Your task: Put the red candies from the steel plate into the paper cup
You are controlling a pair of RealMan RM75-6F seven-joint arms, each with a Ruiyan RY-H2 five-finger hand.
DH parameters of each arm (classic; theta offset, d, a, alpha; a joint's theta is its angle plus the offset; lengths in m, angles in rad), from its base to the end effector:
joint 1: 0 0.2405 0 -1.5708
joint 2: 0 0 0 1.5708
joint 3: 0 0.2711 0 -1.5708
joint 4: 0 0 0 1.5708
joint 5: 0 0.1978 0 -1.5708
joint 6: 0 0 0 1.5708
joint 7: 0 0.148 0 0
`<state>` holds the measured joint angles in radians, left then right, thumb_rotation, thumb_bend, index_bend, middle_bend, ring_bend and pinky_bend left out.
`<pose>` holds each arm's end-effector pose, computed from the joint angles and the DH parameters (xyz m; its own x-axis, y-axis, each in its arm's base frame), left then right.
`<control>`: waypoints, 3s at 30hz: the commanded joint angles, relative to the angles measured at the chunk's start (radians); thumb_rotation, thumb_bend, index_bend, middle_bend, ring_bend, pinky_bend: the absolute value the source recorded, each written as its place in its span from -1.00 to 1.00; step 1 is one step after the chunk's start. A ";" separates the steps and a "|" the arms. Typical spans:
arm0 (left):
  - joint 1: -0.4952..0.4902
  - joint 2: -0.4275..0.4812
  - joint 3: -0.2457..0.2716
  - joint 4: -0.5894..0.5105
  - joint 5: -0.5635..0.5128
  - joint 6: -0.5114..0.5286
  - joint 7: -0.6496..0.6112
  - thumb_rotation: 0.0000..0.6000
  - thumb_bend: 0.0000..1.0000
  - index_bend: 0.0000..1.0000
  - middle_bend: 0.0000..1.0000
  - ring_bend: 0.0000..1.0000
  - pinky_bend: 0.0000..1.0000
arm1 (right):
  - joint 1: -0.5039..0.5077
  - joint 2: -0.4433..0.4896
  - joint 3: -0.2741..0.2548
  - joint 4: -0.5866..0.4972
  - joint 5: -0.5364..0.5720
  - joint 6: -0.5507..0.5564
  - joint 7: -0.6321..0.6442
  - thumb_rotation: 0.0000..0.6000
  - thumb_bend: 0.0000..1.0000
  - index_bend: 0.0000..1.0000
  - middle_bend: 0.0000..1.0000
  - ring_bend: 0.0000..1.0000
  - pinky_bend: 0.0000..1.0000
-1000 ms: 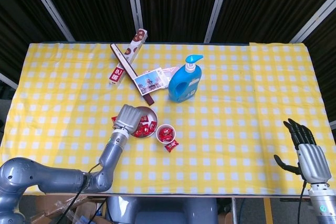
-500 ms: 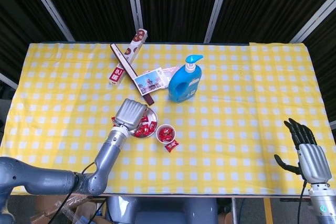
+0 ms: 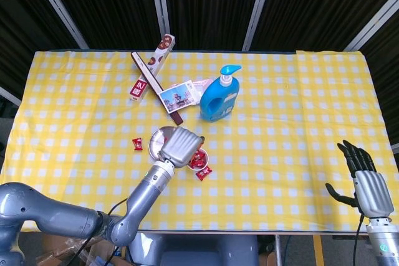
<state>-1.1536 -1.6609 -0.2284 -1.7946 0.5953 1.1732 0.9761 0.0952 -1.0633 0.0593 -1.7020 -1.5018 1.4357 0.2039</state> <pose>0.0029 0.3304 -0.0371 0.6407 0.1786 0.7467 0.6965 -0.5445 -0.4674 -0.3054 -0.1888 0.1814 0.1680 -0.0463 0.9847 -0.9857 -0.0186 0.1673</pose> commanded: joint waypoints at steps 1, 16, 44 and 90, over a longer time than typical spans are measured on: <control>-0.017 -0.021 0.008 0.010 -0.023 -0.004 0.023 1.00 -0.13 0.02 0.24 0.73 0.83 | -0.001 0.001 0.001 0.001 -0.001 0.002 0.003 1.00 -0.33 -1.00 -1.00 -1.00 -1.00; -0.021 -0.043 0.014 0.030 -0.035 -0.007 -0.005 1.00 -0.38 -0.25 -0.21 0.73 0.83 | -0.001 0.002 0.000 0.001 -0.004 0.005 0.007 1.00 -0.33 -1.00 -1.00 -1.00 -1.00; -0.011 0.152 0.192 0.032 0.456 -0.244 -0.120 1.00 -0.66 -0.45 0.61 0.80 0.83 | 0.000 -0.002 0.000 0.000 -0.001 0.002 -0.006 1.00 -0.33 -1.00 -1.00 -1.00 -1.00; -0.123 -0.004 0.205 0.256 0.429 -0.373 -0.033 1.00 -0.57 -0.35 0.57 0.79 0.83 | -0.012 0.002 0.013 -0.010 0.021 0.017 -0.005 1.00 -0.33 -1.00 -1.00 -1.00 -1.00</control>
<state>-1.2770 -1.6718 -0.0211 -1.5305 1.0243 0.7945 0.9414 0.0828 -1.0617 0.0726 -1.7119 -1.4814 1.4530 0.1986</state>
